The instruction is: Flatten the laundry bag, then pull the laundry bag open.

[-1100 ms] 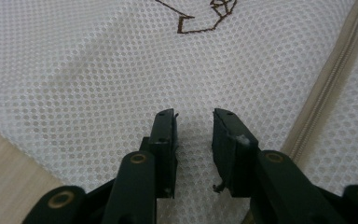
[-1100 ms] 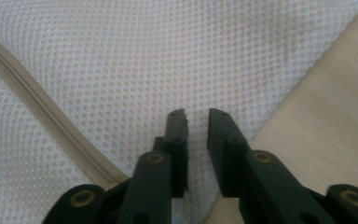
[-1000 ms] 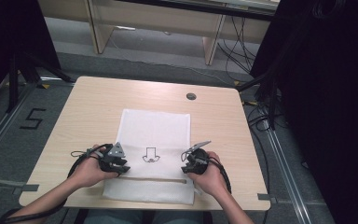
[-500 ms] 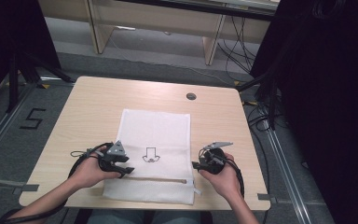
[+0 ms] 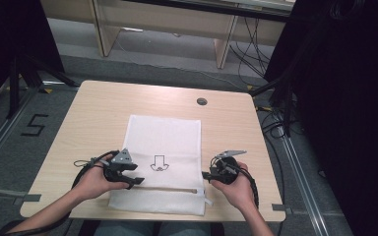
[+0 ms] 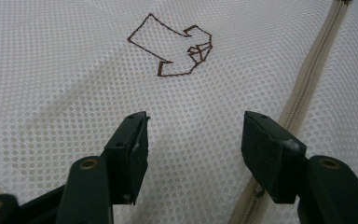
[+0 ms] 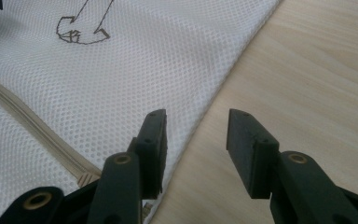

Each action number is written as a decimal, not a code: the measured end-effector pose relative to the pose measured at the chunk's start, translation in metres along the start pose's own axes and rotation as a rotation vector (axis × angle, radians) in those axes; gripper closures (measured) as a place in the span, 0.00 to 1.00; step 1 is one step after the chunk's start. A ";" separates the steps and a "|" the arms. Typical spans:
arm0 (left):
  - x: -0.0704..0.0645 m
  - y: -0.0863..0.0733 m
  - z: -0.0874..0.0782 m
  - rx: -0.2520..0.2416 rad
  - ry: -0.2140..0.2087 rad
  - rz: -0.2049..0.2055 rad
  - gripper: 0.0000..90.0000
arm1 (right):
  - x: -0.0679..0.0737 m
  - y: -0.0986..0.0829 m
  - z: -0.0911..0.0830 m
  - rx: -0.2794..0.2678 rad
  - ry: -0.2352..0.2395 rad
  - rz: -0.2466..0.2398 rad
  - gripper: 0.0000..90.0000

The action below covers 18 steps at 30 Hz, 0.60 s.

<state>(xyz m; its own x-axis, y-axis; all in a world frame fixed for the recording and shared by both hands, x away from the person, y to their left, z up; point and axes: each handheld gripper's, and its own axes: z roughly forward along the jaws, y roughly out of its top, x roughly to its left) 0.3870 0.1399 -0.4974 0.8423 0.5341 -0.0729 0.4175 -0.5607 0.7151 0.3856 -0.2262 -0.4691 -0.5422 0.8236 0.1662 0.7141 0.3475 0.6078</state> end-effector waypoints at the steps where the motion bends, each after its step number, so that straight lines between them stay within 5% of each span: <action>1: 0.000 0.000 0.000 0.002 0.003 0.004 0.45 | 0.000 0.001 -0.002 0.026 -0.004 -0.005 0.65; 2: 0.000 0.000 0.000 -0.010 0.000 0.011 0.46 | 0.000 0.000 0.000 0.000 -0.002 -0.001 0.65; 3: 0.001 0.001 0.000 0.001 -0.007 0.025 0.47 | -0.001 -0.001 -0.002 0.031 -0.010 -0.019 0.66; 4: -0.001 0.001 0.000 -0.014 -0.007 -0.004 0.47 | 0.000 -0.001 -0.003 0.036 -0.004 -0.001 0.68; 5: -0.001 0.001 -0.001 -0.005 -0.005 0.020 0.47 | 0.000 -0.001 -0.003 0.039 0.000 -0.004 0.70; 9: -0.002 0.003 0.000 -0.011 -0.015 0.032 0.50 | 0.001 -0.002 -0.006 0.036 0.009 -0.044 0.86; 12: -0.003 0.004 0.002 -0.011 -0.031 0.030 0.53 | 0.005 -0.002 -0.014 0.110 0.010 -0.046 0.94; 13: -0.005 0.003 0.002 -0.023 -0.035 0.022 0.54 | 0.004 -0.002 -0.013 0.102 0.024 -0.056 0.94; 14: -0.004 0.004 0.001 -0.004 -0.033 0.059 0.55 | 0.006 -0.003 -0.014 0.111 0.037 -0.041 0.95; 15: -0.007 0.003 0.002 -0.019 -0.045 0.031 0.56 | 0.007 -0.004 -0.014 0.105 0.040 -0.041 0.96; 16: -0.006 0.003 0.001 -0.008 -0.044 0.067 0.56 | 0.008 -0.004 -0.014 0.114 0.042 -0.044 0.98; 18: -0.009 0.002 0.000 -0.021 -0.051 0.047 0.57 | 0.011 -0.003 -0.016 0.140 0.032 -0.047 1.00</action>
<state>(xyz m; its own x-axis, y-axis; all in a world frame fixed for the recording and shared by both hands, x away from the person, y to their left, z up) 0.3803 0.1336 -0.4955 0.8773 0.4741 -0.0741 0.3704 -0.5708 0.7328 0.3698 -0.2252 -0.4569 -0.5888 0.7910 0.1662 0.7412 0.4463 0.5014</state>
